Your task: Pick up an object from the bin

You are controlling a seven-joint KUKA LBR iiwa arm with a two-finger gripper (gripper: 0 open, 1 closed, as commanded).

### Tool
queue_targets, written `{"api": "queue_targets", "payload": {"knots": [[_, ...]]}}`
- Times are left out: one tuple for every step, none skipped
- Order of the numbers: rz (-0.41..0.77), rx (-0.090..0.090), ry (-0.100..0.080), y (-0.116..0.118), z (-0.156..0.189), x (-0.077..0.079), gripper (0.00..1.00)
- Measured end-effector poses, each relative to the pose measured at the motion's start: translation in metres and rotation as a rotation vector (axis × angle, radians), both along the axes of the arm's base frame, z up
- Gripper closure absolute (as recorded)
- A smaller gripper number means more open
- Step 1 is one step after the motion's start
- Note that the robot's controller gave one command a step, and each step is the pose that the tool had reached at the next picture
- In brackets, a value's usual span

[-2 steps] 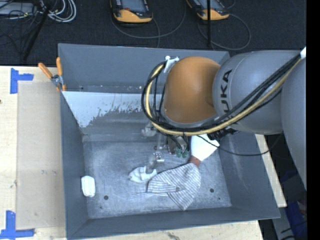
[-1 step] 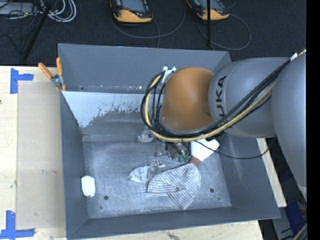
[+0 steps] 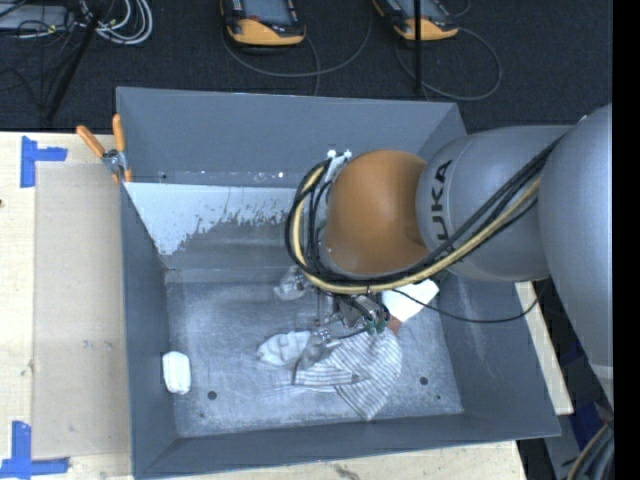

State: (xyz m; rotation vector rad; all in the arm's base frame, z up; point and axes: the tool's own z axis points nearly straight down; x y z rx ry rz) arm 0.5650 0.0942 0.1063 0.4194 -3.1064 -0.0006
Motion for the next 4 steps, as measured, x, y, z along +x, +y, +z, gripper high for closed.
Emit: {"api": "queue_targets", "payload": {"knots": [[0.147,0.002,-0.006,-0.006,0.046,-0.003,0.00],[0.211,0.002,-0.011,-0.008,-0.012,-0.006,0.00],[0.578,0.007,0.001,-0.002,-0.030,-0.008,1.00],[0.578,0.007,0.001,-0.002,-0.030,-0.008,1.00]]}}
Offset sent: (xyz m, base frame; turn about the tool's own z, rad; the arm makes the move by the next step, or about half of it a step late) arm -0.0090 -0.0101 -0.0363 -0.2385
